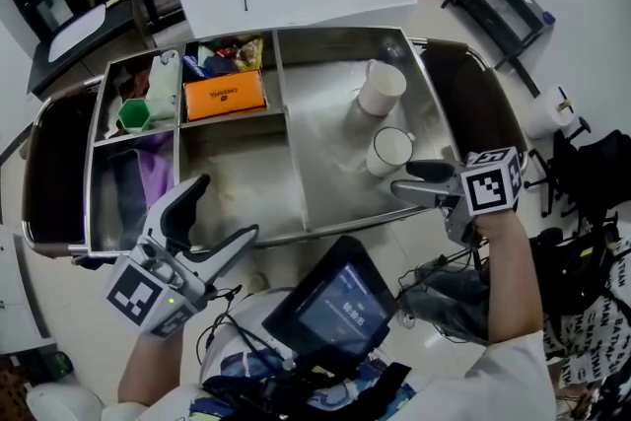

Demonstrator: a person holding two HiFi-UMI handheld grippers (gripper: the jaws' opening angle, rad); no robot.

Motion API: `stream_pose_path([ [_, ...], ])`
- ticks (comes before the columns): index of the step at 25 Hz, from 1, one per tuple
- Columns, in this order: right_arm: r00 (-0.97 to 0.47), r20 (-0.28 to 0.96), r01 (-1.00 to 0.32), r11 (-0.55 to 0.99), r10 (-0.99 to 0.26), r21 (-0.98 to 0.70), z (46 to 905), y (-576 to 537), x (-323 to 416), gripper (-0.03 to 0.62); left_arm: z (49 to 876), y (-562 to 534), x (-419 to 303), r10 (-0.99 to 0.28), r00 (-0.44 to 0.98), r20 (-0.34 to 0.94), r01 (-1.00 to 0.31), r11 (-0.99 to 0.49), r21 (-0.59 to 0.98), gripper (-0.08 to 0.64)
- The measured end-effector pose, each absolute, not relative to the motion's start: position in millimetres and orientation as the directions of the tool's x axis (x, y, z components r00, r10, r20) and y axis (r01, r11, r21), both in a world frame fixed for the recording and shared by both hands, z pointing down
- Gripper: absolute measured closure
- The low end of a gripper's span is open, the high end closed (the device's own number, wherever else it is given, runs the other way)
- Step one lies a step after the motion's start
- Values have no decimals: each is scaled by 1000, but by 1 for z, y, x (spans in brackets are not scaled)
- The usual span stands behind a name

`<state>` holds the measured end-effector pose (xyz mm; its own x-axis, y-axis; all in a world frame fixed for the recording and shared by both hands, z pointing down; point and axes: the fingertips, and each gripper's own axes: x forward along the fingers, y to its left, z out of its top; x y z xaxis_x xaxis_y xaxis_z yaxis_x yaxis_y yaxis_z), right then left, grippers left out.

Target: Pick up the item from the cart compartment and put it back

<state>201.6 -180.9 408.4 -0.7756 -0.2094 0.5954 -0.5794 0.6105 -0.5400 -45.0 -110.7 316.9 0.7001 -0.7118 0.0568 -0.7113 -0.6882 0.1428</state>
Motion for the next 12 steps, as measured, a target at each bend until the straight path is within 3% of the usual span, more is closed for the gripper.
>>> stream_pose_path([
  [7,-759,641,-481,759,-111,-439,421,-161,160,301,317,-109,-41,-705,707,56,-705,-695,142,186],
  [12,-704,690,-501,807,-169,-313,412,-156,177,308,318,-109,-45,-711,701,56,-710,-689,144,186],
])
